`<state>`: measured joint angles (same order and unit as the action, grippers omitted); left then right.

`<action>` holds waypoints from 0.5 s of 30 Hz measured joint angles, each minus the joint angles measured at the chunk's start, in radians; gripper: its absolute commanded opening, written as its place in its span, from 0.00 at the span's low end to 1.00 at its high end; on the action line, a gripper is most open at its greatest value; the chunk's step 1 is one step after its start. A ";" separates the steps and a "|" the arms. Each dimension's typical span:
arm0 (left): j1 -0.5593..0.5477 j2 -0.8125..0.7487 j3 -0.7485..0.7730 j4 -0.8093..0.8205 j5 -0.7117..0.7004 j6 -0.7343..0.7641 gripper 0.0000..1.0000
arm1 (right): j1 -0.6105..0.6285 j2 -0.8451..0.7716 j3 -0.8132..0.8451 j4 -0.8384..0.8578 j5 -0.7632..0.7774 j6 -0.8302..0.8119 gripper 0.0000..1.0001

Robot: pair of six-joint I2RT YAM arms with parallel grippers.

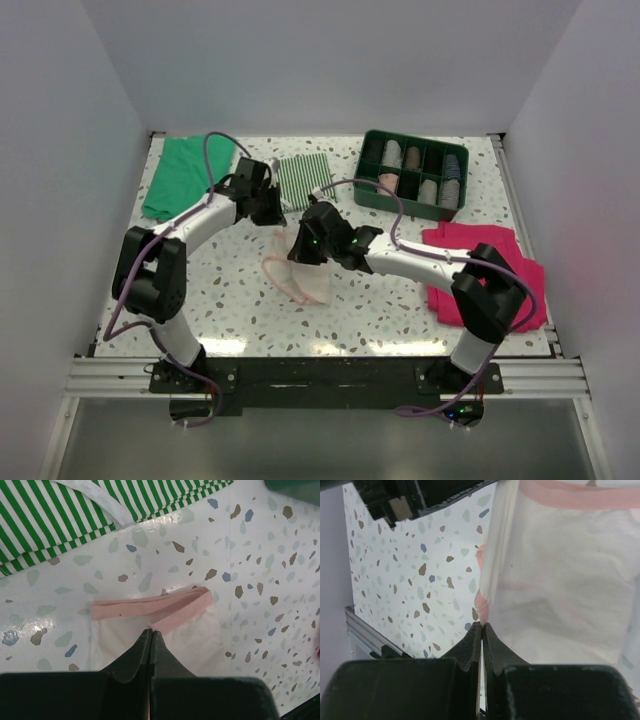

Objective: Roll the underwear
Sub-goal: Fold the underwear at the center of the board.

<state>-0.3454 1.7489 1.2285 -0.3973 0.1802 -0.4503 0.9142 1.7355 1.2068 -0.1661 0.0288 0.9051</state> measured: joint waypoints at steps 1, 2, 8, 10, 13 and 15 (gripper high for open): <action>0.000 -0.008 0.000 0.000 0.009 -0.002 0.00 | -0.001 -0.022 -0.016 -0.005 0.013 0.000 0.01; -0.001 -0.017 -0.005 0.003 0.018 -0.004 0.00 | -0.004 -0.045 -0.037 -0.006 0.024 0.000 0.02; -0.048 -0.078 -0.032 0.017 0.030 -0.037 0.00 | -0.024 -0.171 -0.137 -0.074 0.093 -0.008 0.02; -0.077 -0.087 -0.032 0.024 0.030 -0.048 0.00 | -0.024 -0.214 -0.159 -0.098 0.113 -0.009 0.02; -0.126 -0.093 -0.032 0.034 0.024 -0.066 0.00 | -0.024 -0.290 -0.201 -0.131 0.139 -0.009 0.02; -0.156 -0.093 -0.026 0.034 0.018 -0.078 0.00 | -0.031 -0.347 -0.234 -0.155 0.160 -0.008 0.03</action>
<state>-0.5014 1.6558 1.2022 -0.3634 0.1986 -0.5282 0.8837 1.3888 0.9730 -0.3214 0.1886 0.8967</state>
